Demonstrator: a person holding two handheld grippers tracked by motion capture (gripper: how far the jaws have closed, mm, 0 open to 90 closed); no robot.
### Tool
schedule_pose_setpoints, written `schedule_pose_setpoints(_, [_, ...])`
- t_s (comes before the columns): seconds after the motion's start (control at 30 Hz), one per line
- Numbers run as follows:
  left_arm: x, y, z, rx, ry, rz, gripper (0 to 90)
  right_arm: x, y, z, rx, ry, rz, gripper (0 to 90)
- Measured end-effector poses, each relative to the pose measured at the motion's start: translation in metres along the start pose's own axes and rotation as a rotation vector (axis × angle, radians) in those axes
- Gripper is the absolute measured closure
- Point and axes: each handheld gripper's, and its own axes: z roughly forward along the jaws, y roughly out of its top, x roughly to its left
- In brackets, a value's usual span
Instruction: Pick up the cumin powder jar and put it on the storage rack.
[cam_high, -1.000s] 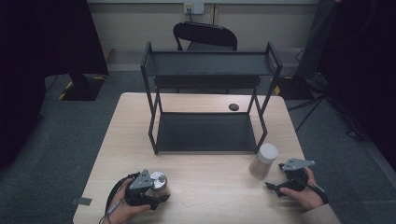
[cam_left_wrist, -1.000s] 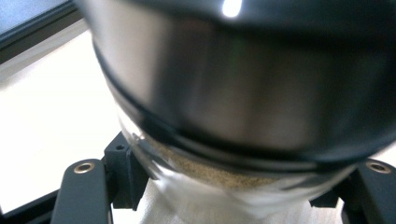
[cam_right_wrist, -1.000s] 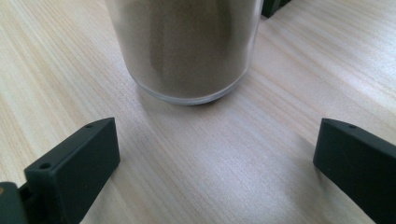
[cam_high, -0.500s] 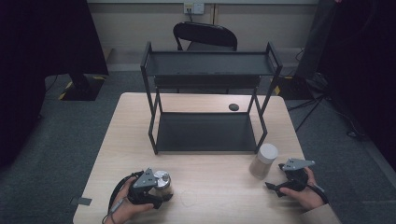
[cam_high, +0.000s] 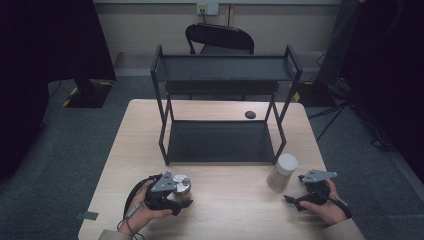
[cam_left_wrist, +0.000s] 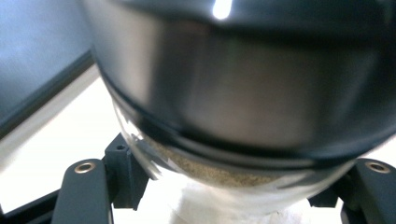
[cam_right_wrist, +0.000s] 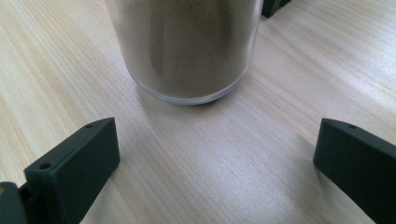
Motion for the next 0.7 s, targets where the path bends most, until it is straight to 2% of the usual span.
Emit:
schedule_pose_setpoints(0.43, [0.008,0.026,0.012,0.004,-0.022,0.012,30.4,0.0,0.0,0.0,0.0,0.0,0.0,0.0])
schedule_pose_setpoints(0.6, [0.009,0.037,0.016,0.007,-0.016,0.027,30.4,0.0,0.0,0.0,0.0,0.0,0.0,0.0])
schedule_pose_setpoints(0.7, [0.011,0.043,0.019,-0.002,-0.019,0.019,30.4,0.0,0.0,0.0,0.0,0.0,0.0,0.0])
